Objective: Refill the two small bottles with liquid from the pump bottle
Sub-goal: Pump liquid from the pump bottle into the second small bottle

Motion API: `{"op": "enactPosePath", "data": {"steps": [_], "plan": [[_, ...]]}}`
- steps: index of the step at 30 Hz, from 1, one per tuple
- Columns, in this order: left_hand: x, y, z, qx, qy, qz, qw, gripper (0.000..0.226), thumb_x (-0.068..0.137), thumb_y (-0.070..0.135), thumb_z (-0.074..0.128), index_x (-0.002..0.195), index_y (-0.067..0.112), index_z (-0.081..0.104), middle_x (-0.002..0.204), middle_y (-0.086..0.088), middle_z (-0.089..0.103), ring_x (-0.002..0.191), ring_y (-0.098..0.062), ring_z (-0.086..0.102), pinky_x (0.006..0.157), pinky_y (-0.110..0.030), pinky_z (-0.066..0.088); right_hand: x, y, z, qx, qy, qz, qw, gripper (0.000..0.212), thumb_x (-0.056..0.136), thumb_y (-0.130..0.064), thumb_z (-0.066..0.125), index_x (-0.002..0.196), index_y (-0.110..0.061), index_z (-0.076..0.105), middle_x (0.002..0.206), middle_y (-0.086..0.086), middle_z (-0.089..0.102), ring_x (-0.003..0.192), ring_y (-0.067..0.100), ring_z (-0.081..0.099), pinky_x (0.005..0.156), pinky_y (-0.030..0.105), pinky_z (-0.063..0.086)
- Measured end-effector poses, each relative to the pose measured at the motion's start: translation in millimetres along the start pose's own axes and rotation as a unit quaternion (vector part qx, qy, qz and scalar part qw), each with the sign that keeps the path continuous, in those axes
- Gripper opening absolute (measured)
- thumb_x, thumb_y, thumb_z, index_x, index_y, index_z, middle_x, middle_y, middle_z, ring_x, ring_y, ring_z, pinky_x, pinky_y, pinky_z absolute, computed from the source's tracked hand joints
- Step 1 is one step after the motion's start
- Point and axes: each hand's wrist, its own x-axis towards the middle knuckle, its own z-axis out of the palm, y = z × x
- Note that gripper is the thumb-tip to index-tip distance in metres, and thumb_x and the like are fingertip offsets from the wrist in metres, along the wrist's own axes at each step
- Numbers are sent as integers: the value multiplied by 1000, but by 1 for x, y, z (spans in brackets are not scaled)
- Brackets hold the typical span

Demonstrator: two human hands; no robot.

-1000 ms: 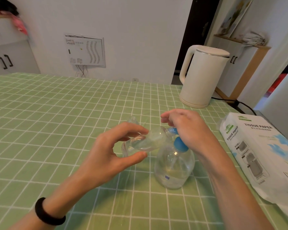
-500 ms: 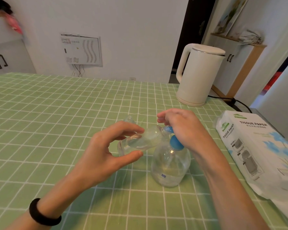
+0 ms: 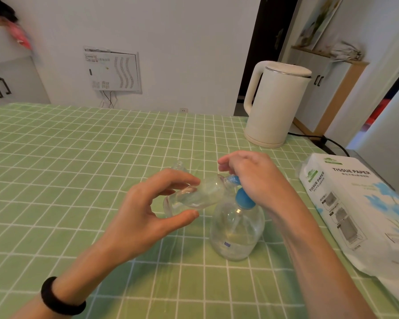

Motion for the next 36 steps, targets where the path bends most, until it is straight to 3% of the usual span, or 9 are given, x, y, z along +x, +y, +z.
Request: {"op": "enactPosePath", "data": {"steps": [2, 6, 10, 17, 26, 30, 33, 36], "plan": [[0, 0, 0, -1, 0, 2, 1000, 45, 83, 34, 80, 125, 27, 69, 122, 15, 73, 115, -14, 72, 97, -41, 59, 0, -2, -1, -1, 3, -1, 1000, 31, 97, -24, 47, 95, -30, 77, 107, 8, 77, 100, 26, 68, 97, 36, 52], [0, -2, 1, 2, -3, -8, 1000, 45, 82, 34, 80, 125, 23, 70, 121, 14, 73, 114, -15, 72, 96, -43, 60, 2, 0, 2, 20, -18, 16, 1000, 34, 96, -16, 46, 99, -27, 78, 104, -13, 76, 101, 2, 66, 84, 24, 48], [-2, -2, 1, 4, -4, -8, 1000, 44, 82, 34, 80, 124, 24, 70, 120, 13, 73, 113, -16, 73, 95, -47, 60, 1, 3, 3, 24, -23, 23, 999, 33, 97, -17, 47, 99, -28, 78, 101, -15, 75, 100, 1, 65, 82, 21, 46], [-1, -1, 1, 0, 1, -2, 1000, 45, 82, 36, 80, 125, 29, 69, 122, 15, 73, 114, -15, 73, 96, -43, 60, 4, 1, 1, -2, 2, -10, 1000, 34, 98, -23, 45, 106, -30, 77, 97, -15, 76, 92, 3, 67, 84, 26, 52], [-1, -1, 2, 0, -2, -14, 1000, 44, 81, 34, 80, 123, 25, 70, 120, 13, 74, 113, -15, 73, 95, -47, 60, 2, 3, 3, 34, -27, 25, 999, 35, 96, -13, 45, 98, -26, 77, 101, -12, 76, 103, 3, 66, 87, 21, 48], [-2, -2, 2, -1, 2, -13, 1000, 44, 81, 34, 80, 123, 25, 70, 121, 13, 74, 113, -16, 73, 95, -46, 59, 2, 2, 2, 22, -16, 10, 1000, 33, 97, -18, 45, 99, -28, 76, 102, -11, 76, 101, 6, 67, 95, 29, 51], [-1, -2, 2, -3, 5, -10, 1000, 45, 81, 34, 81, 124, 26, 70, 121, 13, 74, 114, -16, 73, 96, -47, 59, 3, 1, 1, 9, 4, -2, 1000, 32, 96, -22, 46, 98, -30, 77, 98, -5, 78, 92, 12, 68, 91, 29, 53], [0, -2, 1, -3, 0, -12, 1000, 45, 82, 34, 80, 124, 24, 70, 121, 13, 73, 114, -16, 72, 97, -46, 60, 4, 1, 1, 11, -4, -2, 1000, 34, 97, -19, 45, 102, -27, 78, 104, -13, 76, 96, 2, 66, 80, 21, 49]]}}
